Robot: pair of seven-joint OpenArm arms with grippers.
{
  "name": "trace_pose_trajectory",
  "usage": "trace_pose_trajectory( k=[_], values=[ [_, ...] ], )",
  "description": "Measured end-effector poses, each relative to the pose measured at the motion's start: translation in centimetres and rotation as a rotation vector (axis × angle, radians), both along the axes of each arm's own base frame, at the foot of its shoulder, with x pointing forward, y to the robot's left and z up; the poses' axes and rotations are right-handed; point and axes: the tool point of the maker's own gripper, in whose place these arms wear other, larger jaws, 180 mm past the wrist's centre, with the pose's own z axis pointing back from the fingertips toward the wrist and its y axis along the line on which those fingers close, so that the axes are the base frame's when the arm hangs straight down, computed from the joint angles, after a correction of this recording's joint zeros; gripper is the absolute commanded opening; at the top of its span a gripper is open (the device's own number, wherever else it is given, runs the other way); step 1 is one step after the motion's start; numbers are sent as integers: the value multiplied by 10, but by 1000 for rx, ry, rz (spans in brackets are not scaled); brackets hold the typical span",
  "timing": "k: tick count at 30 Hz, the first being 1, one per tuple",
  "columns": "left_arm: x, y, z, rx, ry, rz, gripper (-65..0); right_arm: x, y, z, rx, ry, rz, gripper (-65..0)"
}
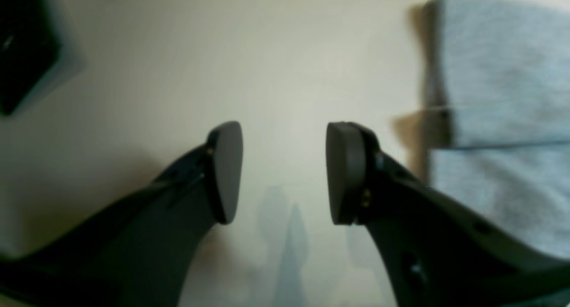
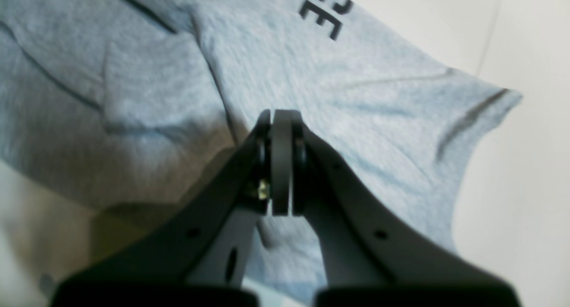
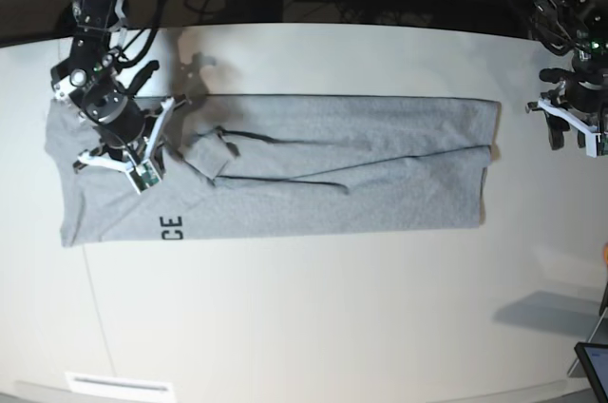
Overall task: Fold the T-shirt properly
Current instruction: 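Open the left gripper and move it to the strip's end edge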
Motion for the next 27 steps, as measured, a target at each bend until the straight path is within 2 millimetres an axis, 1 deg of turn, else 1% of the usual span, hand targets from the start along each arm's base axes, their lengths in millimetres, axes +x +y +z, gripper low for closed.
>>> trace_pose_trajectory(
  k=[2, 5, 7, 8, 10, 12, 14, 18, 21, 23, 27],
  values=[
    [-3, -2, -6, -2, 22, 4, -353, 5, 1, -12, 17, 26, -7, -640],
    [-2, -2, -5, 2, 14, 2, -354, -4, -2, -37, 17, 107, -15, -647],
    [-5, -2, -5, 5, 16, -1, -354, -7, -2, -44, 22, 131, -18, -647],
    [-7, -1, -7, 9, 27, 2, -354, -6, -3, -45, 39, 130, -26, -647],
    [-8, 0, -7, 14, 31, 3, -354, -4, -11, -44, 43, 125, -56, -647],
    [-7, 1, -6, 18, 29, 1, -354, -5, -18, -45, 36, 128, -75, -647],
    [-7, 1, -6, 19, 30, 1, -354, -7, -21, -48, 31, 139, -82, -647],
    [-7, 1, -5, 20, 30, 1, -351, -9, -21, -50, 32, 144, -81, -647],
    [0, -7, -8, 18, 37, -32, -349, -10, -21, -51, 32, 148, -81, -647],
    [6, -13, -7, 20, 38, -63, -349, -10, -18, -57, 59, 152, -86, -647],
    [5, -13, -8, 22, 47, -62, -348, -8, -17, -62, 86, 153, -86, -647]
  ],
)
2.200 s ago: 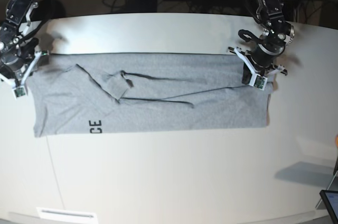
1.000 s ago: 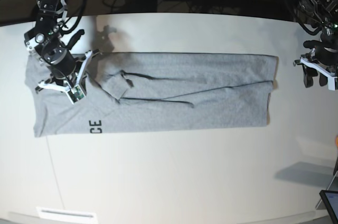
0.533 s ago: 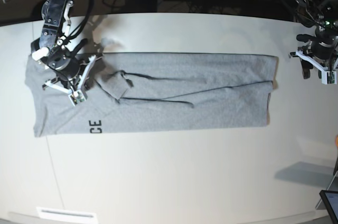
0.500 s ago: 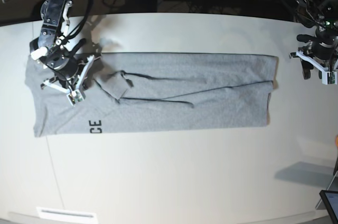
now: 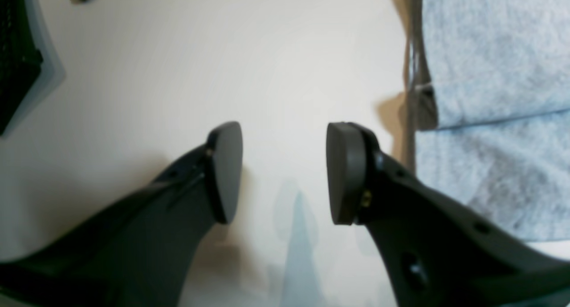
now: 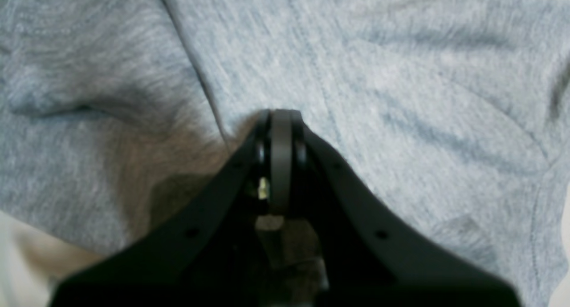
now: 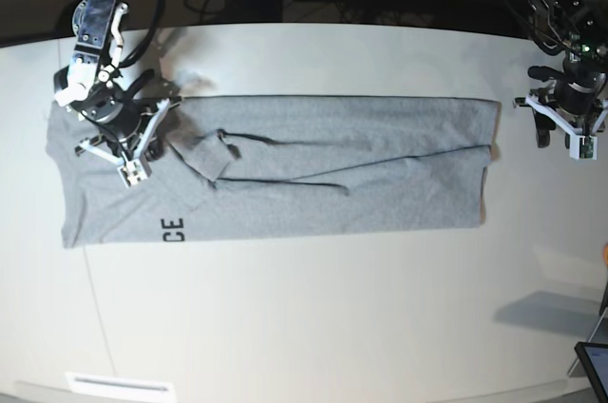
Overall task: Fold the T-shirt properly
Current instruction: 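Open the left gripper and move it to the strip's end edge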
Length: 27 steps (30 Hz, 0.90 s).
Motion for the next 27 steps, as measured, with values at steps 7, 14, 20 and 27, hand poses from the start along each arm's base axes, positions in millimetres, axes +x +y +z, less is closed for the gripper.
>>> trace_pose_trajectory(
  k=[7, 14, 20, 27],
  values=[
    [2, 0, 1, -3, -4, 1, -343, 1, 0, 0, 5, -4, -3, -647],
    [6, -1, 7, -165, -19, 15, -160, 1, 1, 1, 8, -7, -4, -647],
    [6, 17, -11, -362, 0, 88, -106, 0, 0, 1, 8, -9, -6, -647],
    [15, 13, -19, -571, -49, 59, -106, -1, 0, 0, 12, -9, -6, -647]
  ],
)
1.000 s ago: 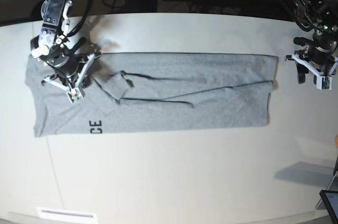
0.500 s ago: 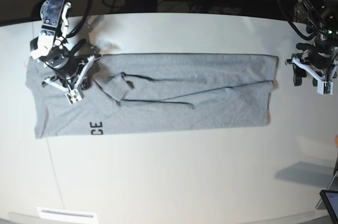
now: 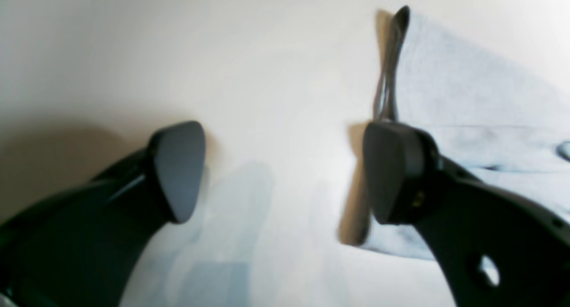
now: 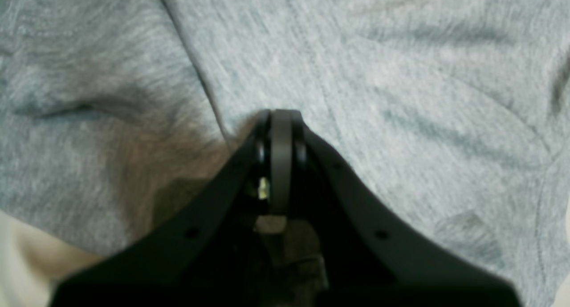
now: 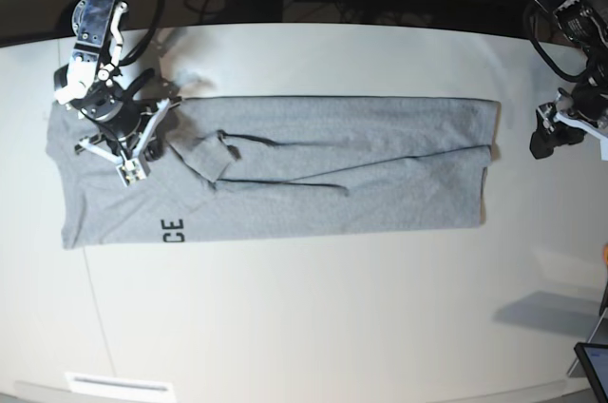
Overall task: Fold the T-shirt properly
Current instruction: 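Open the left gripper and move it to the strip's end edge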
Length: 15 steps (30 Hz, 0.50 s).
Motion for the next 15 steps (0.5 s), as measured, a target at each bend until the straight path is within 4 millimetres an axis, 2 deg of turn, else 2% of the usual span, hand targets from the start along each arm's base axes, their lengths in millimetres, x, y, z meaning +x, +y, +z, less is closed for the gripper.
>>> trace_pose_trajectory(
  k=[4, 7, 10, 14, 15],
  values=[
    [16, -31, 0, -60, -27, -93, -106, 0, 0, 0, 1, 0, 0, -647],
    [13, -41, -9, -73, 4, -123, -101, 0, 0, 0, 0, 0, 0, -647],
    [18, -57, -17, -116, 13, -161, -101, 0, 0, 0, 0, 0, 0, -647],
    [9, -57, -41, -179, 63, -127, -101, -1, 0, -1, 2, -1, 0, -647],
    [10, -56, -40, -203, 40, -112, -101, -2, 0, -1, 3, -1, -1, -647]
  ],
)
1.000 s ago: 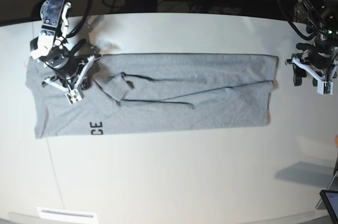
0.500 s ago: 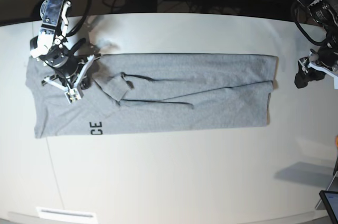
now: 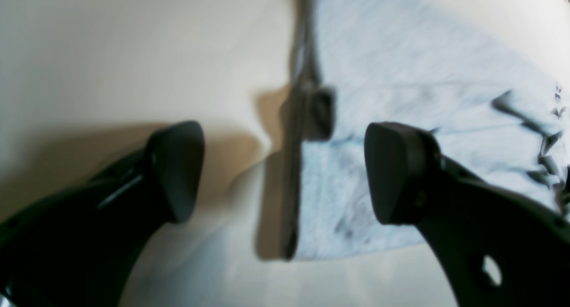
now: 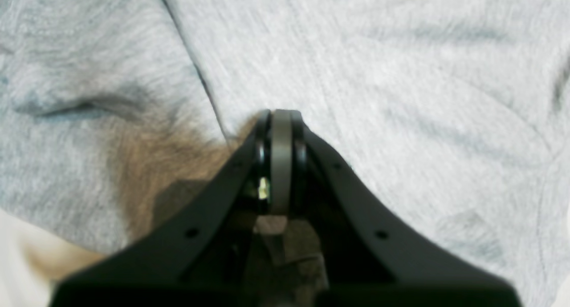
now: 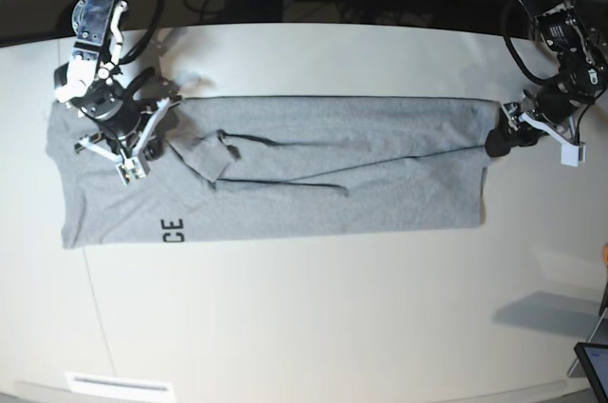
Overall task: Fold the T-shirt properly
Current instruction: 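Open the left gripper and move it to the strip's end edge, then grasp the strip end with the left gripper and fold it toward the right gripper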
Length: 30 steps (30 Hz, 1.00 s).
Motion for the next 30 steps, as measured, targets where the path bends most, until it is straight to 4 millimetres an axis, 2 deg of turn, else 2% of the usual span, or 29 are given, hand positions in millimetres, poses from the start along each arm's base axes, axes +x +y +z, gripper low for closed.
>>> trace_pose_trajectory(
  k=[8, 13, 19, 27, 30],
  values=[
    [3, -7, -4, -33, -14, 10, -101, -1, 0, -1, 4, -2, -1, -647],
    [11, -30, -8, -36, -8, -66, -101, -1, 0, 0, 3, -1, -1, -647],
    [16, -40, -9, -66, -46, -54, -102, -1, 0, -1, 5, -2, -2, -647],
    [30, -67, -9, -108, -70, -88, -102, -4, 1, -2, 8, -1, -1, -647],
    [30, -68, -9, -113, -74, -86, -106, -5, 1, -2, 10, 0, -2, -647]
  ],
)
